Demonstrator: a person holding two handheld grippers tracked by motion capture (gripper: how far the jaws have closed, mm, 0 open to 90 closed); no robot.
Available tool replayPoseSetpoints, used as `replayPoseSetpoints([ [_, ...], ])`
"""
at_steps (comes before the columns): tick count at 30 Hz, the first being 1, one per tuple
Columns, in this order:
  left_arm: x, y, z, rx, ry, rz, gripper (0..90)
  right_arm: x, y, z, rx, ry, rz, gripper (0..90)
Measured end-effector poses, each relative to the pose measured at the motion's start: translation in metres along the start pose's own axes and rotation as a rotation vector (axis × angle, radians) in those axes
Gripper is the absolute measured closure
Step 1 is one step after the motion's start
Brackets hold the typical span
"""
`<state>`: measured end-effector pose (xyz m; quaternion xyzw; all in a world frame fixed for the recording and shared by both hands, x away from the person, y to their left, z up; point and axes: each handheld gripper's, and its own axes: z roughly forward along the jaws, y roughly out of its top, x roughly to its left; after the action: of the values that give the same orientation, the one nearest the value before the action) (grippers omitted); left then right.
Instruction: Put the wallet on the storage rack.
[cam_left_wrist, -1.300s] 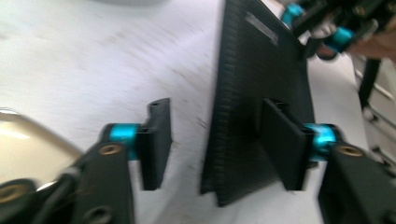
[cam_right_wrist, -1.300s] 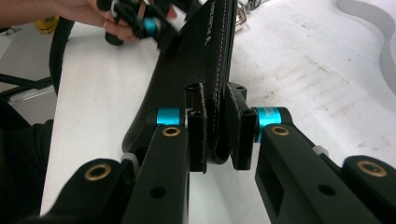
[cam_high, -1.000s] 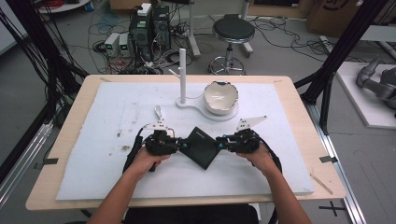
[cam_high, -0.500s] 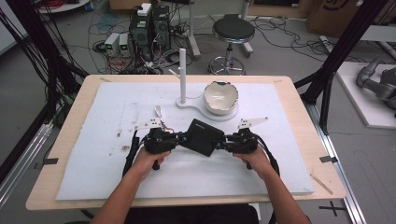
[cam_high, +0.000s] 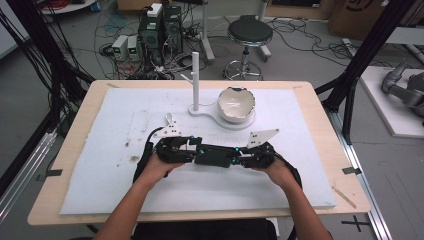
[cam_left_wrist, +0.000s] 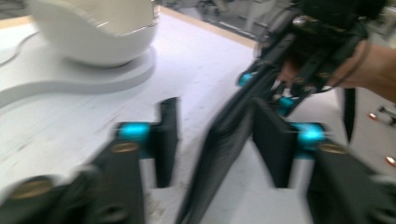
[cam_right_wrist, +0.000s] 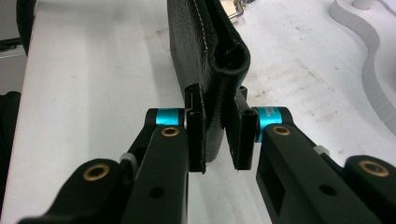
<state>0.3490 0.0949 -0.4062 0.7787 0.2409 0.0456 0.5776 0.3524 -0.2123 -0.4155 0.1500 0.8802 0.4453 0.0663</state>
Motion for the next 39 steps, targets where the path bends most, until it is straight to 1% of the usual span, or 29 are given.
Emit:
replayPoseSetpoints([
  [1, -0.002, 0.001, 0.001, -0.001, -0.01, 0.024, 68.1, 0.0, 0.0, 0.0, 0.004, -0.002, 0.002, 80.1],
  [2, -0.002, 0.0, 0.001, -0.005, -0.029, 0.026, 71.9, -0.001, -0.001, -0.001, 0.002, -0.003, 0.006, 79.8],
  [3, -0.002, 0.0, 0.001, -0.005, -0.029, 0.026, 75.3, -0.002, -0.001, -0.002, -0.004, -0.003, 0.021, 78.9],
  [5, -0.004, -0.002, 0.001, -0.021, -0.056, 0.031, 77.6, -0.004, -0.002, -0.004, -0.021, -0.007, 0.024, 77.3],
  [6, -0.004, -0.003, 0.001, -0.031, -0.059, 0.028, 79.0, -0.007, -0.003, -0.005, -0.036, 0.001, 0.049, 74.9],
  [7, -0.004, -0.005, 0.001, -0.042, -0.062, 0.016, 80.0, -0.01, -0.004, -0.006, -0.059, 0.011, 0.091, 64.3],
  [8, -0.004, -0.006, 0.001, -0.047, -0.064, 0.009, 80.0, -0.01, -0.004, -0.006, -0.059, 0.011, 0.091, 64.3],
  [9, -0.004, -0.009, 0.002, -0.053, -0.066, 0.005, 80.2, -0.014, -0.008, -0.006, -0.099, 0.039, 0.15, 59.6],
  [10, -0.004, -0.009, 0.002, -0.053, -0.066, 0.005, 80.2, -0.014, -0.008, -0.006, -0.099, 0.039, 0.15, 59.6],
  [11, -0.003, -0.01, 0.001, -0.06, -0.075, -0.003, 80.3, -0.018, -0.013, -0.007, -0.135, 0.043, 0.178, 55.9],
  [12, -0.003, -0.011, 0.001, -0.068, -0.09, -0.009, 80.3, -0.018, -0.013, -0.007, -0.135, 0.043, 0.178, 55.9],
  [13, -0.003, -0.012, 0.0, -0.09, -0.104, -0.016, 80.3, -0.021, -0.015, -0.007, -0.149, 0.057, 0.202, 53.7],
  [14, -0.003, -0.012, 0.0, -0.09, -0.104, -0.016, 80.3, -0.021, -0.016, -0.007, -0.158, 0.069, 0.208, 52.6],
  [15, -0.003, -0.012, 0.0, -0.099, -0.112, -0.019, 80.3, -0.021, -0.016, -0.007, -0.158, 0.069, 0.208, 52.6],
  [16, -0.003, -0.012, -0.001, -0.107, -0.118, -0.027, 80.2, -0.022, -0.016, -0.005, -0.167, 0.108, 0.21, 52.9],
  [17, -0.003, -0.012, -0.001, -0.115, -0.126, -0.028, 80.2, -0.022, -0.016, -0.005, -0.167, 0.108, 0.21, 52.9],
  [18, -0.003, -0.011, -0.002, -0.129, -0.137, -0.035, 80.3, -0.021, -0.016, -0.003, -0.171, 0.12, 0.193, 54.9],
  [19, -0.003, -0.011, -0.002, -0.133, -0.146, -0.04, 80.2, -0.018, -0.014, 0.0, -0.164, 0.154, 0.161, 59.6],
  [20, -0.002, -0.011, -0.002, -0.141, -0.152, -0.042, 80.2, -0.018, -0.014, 0.0, -0.164, 0.154, 0.161, 59.6],
  [22, -0.002, -0.011, -0.003, -0.14, -0.146, -0.043, 80.2, -0.015, -0.013, 0.004, -0.16, 0.173, 0.135, 68.3],
  [24, 0.0, -0.011, -0.004, -0.143, -0.136, -0.061, 78.7, -0.015, -0.012, 0.002, -0.168, 0.167, 0.133, 76.8],
  [28, 0.002, -0.011, -0.004, -0.139, -0.106, -0.083, 73.8, -0.01, -0.009, -0.001, -0.171, 0.146, 0.114, 78.7],
  [30, 0.003, -0.011, -0.003, -0.096, -0.079, -0.094, 64.4, -0.009, -0.009, -0.002, -0.166, 0.141, 0.111, 79.0],
  [32, 0.003, -0.011, -0.002, -0.075, -0.07, -0.09, 63.9, -0.01, -0.009, -0.003, -0.161, 0.131, 0.123, 79.1],
  [33, 0.003, -0.011, -0.002, -0.075, -0.071, -0.084, 64.9, -0.011, -0.009, -0.004, -0.164, 0.13, 0.128, 79.1],
  [34, 0.002, -0.011, -0.002, -0.079, -0.066, -0.079, 73.4, -0.012, -0.01, -0.006, -0.169, 0.122, 0.131, 79.1],
  [36, 0.001, -0.011, -0.003, -0.092, -0.078, -0.046, 76.0, -0.013, -0.009, -0.007, -0.172, 0.123, 0.13, 79.0],
  [37, 0.001, -0.011, -0.004, -0.099, -0.085, -0.039, 78.5, -0.014, -0.009, -0.009, -0.185, 0.128, 0.145, 78.4],
  [39, 0.001, -0.012, -0.006, -0.136, -0.107, -0.053, 79.8, -0.015, -0.01, -0.01, -0.215, 0.147, 0.185, 77.4],
])
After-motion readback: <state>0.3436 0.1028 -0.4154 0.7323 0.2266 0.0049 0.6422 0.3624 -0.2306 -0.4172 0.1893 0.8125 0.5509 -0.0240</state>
